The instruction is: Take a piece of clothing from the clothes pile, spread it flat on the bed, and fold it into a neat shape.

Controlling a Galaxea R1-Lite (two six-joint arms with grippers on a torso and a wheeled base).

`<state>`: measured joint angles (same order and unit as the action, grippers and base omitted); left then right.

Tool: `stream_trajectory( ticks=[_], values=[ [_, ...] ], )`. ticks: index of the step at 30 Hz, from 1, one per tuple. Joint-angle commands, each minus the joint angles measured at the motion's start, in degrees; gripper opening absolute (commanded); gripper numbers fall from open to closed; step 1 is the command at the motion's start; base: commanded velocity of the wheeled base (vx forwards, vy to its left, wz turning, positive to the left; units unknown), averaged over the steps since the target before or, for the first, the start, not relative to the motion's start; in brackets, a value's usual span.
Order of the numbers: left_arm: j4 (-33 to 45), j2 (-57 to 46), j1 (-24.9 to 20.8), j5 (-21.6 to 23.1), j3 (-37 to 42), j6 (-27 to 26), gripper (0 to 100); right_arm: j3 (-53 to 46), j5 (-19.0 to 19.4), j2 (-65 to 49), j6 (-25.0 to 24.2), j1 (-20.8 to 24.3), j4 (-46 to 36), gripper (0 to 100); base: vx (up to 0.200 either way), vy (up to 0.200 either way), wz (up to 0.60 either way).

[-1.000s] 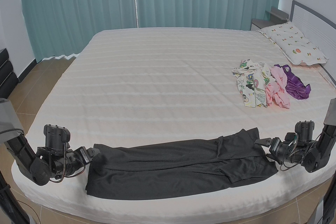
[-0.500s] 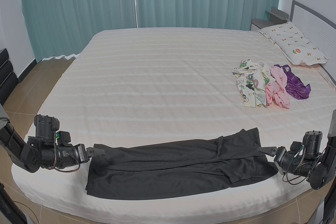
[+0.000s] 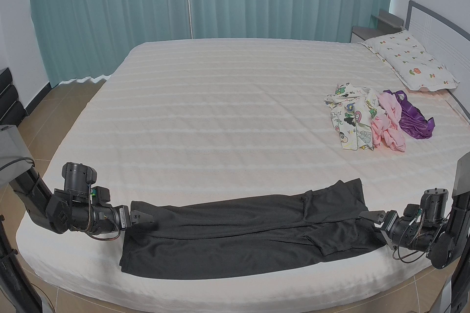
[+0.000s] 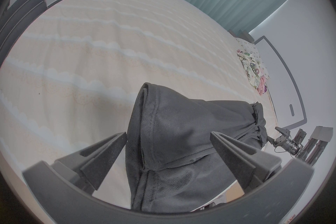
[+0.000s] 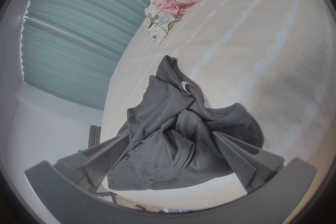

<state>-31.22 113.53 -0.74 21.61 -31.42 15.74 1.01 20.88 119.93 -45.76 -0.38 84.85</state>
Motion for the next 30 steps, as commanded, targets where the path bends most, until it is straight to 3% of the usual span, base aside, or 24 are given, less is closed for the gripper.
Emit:
stream_trajectory(
  ticks=[1,12,13,30],
  values=[
    [-0.1,2.5,0.0,-0.1,-0.2,-0.8,100,-1.0,-0.1,0.5,0.1,0.0,0.0,100,0.000,0.000,0.00],
    [-0.1,5.3,-1.5,-0.6,-0.3,-2.5,100,-0.9,0.0,0.1,-0.2,0.0,0.0,100,0.000,0.000,0.00],
    [-0.1,5.4,-1.5,-0.6,-0.3,-2.6,0,-0.9,0.0,0.1,-0.2,0.0,0.0,100,0.000,0.000,0.00],
    [0.7,0.8,0.2,-0.9,0.6,-1.2,0,-0.9,-0.1,-1.5,-0.4,0.0,-0.7,100,0.000,0.000,0.00]
  ],
)
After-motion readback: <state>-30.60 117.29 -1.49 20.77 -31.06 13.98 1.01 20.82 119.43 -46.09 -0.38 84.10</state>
